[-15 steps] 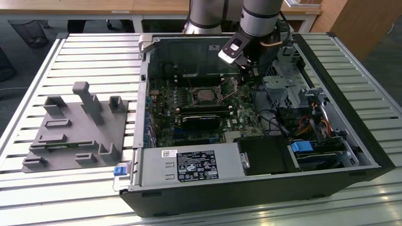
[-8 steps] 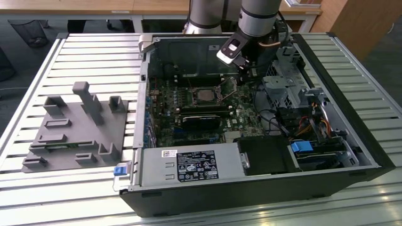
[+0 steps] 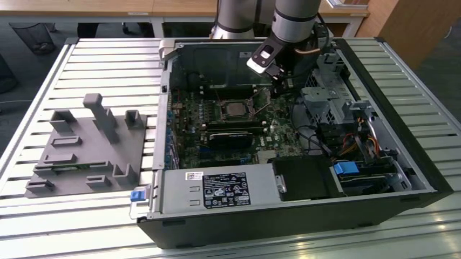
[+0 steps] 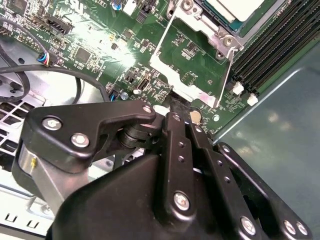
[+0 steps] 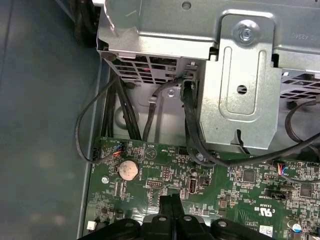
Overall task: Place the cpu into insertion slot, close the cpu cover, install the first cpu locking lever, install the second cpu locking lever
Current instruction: 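Close the cpu cover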
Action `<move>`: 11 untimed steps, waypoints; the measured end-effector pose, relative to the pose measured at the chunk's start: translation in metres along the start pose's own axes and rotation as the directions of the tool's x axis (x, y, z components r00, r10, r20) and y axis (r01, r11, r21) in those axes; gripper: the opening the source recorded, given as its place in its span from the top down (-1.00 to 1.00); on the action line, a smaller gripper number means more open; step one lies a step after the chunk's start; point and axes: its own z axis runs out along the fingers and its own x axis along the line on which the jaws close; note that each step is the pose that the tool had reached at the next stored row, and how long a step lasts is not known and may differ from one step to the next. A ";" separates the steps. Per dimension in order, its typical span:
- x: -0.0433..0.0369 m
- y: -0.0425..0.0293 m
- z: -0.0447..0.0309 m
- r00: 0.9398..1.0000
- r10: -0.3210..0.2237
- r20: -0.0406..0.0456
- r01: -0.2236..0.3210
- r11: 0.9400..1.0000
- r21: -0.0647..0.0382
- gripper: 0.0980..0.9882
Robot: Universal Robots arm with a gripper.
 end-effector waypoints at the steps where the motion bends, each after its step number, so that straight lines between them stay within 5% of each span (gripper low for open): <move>1: 0.0000 -0.0001 0.0000 1.000 0.000 0.000 0.000 1.000 0.000 0.98; 11: 0.0005 -0.0081 0.0058 1.000 0.000 -0.005 0.000 1.000 0.000 0.98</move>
